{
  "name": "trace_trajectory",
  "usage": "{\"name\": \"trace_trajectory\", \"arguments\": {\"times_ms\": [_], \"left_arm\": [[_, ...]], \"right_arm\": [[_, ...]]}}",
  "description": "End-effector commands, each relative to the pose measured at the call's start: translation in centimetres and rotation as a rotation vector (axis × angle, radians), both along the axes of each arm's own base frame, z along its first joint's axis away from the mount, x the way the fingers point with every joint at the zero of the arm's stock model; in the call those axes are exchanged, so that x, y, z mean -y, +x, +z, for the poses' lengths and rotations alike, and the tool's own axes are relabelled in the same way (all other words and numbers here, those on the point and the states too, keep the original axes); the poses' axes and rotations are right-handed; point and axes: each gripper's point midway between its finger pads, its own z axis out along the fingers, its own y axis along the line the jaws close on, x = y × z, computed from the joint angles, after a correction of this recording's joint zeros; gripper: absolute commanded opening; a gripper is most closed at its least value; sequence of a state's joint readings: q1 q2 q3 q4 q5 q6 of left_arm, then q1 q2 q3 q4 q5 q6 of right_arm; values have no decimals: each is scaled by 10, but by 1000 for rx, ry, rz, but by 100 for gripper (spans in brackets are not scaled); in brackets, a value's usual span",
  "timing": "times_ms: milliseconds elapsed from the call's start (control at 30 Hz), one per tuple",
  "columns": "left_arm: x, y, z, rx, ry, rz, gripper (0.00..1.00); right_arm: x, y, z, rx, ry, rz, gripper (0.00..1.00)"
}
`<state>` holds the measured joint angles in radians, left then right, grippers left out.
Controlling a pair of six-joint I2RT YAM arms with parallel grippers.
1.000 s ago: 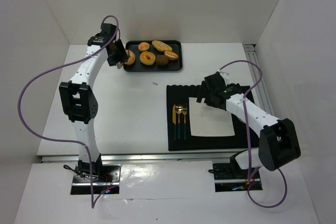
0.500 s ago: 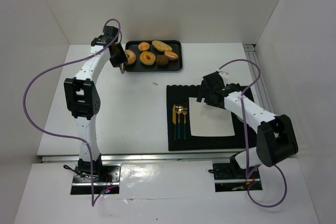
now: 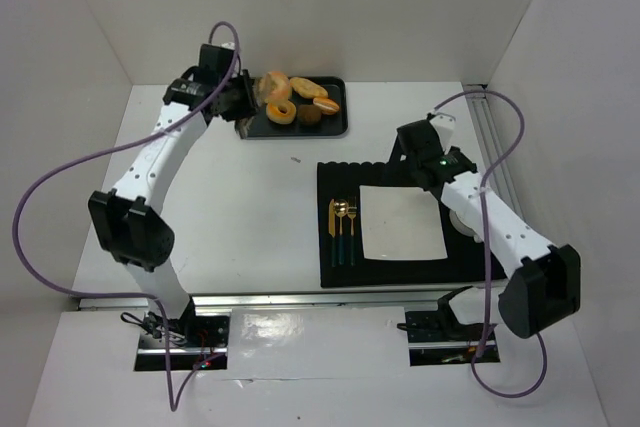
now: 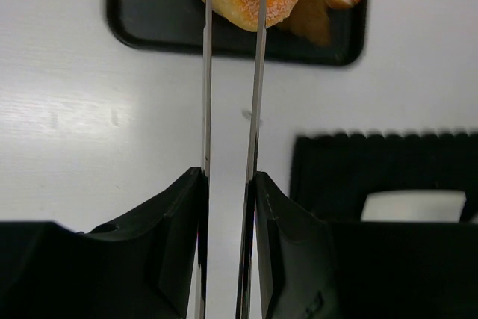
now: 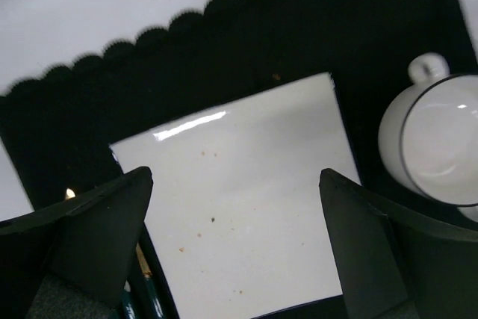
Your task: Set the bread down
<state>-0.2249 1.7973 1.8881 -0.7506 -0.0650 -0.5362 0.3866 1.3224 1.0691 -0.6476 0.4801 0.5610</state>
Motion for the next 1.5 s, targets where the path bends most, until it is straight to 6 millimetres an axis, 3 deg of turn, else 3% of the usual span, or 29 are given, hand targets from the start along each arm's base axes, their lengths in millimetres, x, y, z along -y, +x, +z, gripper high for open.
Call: {"name": "trace_trajectory", "arguments": {"times_ms": [0,33,100,133,233,300,533,667,733,767,867,933,1100,1200,1233,1267,1400,1467], "left_arm": [[69,-49,19,58,-61,-273,20],[84,-61,5,42,-79,-326,20],[125,-92,3,49,-113,-469,20],[136,-104,6,64,-121,-515,20],[174,-138,-9,53,-130,-634,20],[195,-156,-23,11,-153,-692,20],[276,-205,-47,-65,-213,-895,20],[301,-211,-66,-122,-232,-935,22],[309,-209,-66,-133,-242,-949,26],[313,-211,-77,-160,-231,-954,36],[315,-209,-80,-164,-220,-961,65],[314,-209,-78,-169,-218,-961,70],[297,-202,-49,-90,-155,-917,69],[282,-183,-20,-23,-135,-857,66],[275,-177,-20,-28,-121,-829,66],[268,-167,-9,0,-112,-795,66],[230,-126,-1,10,-99,-652,62],[204,-96,-7,-10,-115,-559,62]], "right_arm": [[22,-8,80,191,-24,-72,100],[25,-10,94,232,-13,-81,100],[30,-16,120,315,14,-97,100],[36,-26,141,388,40,-110,100],[49,-44,181,536,84,-137,100],[58,-54,195,590,86,-161,100],[76,-74,212,645,68,-213,100],[76,-75,210,636,64,-212,100],[76,-74,206,632,70,-216,100],[77,-76,205,634,71,-217,100],[79,-81,208,657,84,-219,100],[78,-80,204,648,79,-218,100],[81,-81,204,647,64,-225,100],[80,-79,206,646,64,-224,100],[80,-79,206,646,64,-224,100],[80,-78,208,655,69,-226,100],[79,-75,202,637,52,-219,100],[78,-73,200,625,39,-214,100]]}}
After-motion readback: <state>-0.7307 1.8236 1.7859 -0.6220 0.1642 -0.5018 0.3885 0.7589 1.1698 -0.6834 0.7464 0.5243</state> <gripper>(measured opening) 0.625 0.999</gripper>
